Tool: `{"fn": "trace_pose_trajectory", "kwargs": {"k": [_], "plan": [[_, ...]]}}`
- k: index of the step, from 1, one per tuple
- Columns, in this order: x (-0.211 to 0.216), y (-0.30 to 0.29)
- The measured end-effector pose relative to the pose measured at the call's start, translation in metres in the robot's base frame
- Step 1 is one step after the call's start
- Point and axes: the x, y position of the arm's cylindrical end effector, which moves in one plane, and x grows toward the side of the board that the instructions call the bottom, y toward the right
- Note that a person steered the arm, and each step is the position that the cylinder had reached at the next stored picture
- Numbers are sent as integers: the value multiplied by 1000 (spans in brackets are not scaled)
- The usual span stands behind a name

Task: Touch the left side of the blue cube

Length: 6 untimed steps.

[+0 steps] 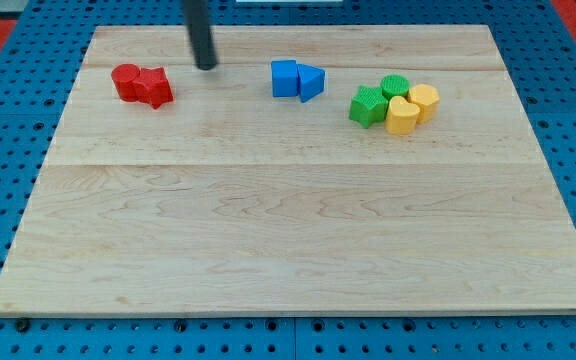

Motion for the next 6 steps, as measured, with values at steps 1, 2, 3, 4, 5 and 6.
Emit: {"fn": "trace_pose_trajectory", "kwargs": {"k": [1, 2, 3, 4, 5, 6], "plan": [[22, 39], [36, 39], [44, 40], [48, 42], [48, 42], [82, 42]]}}
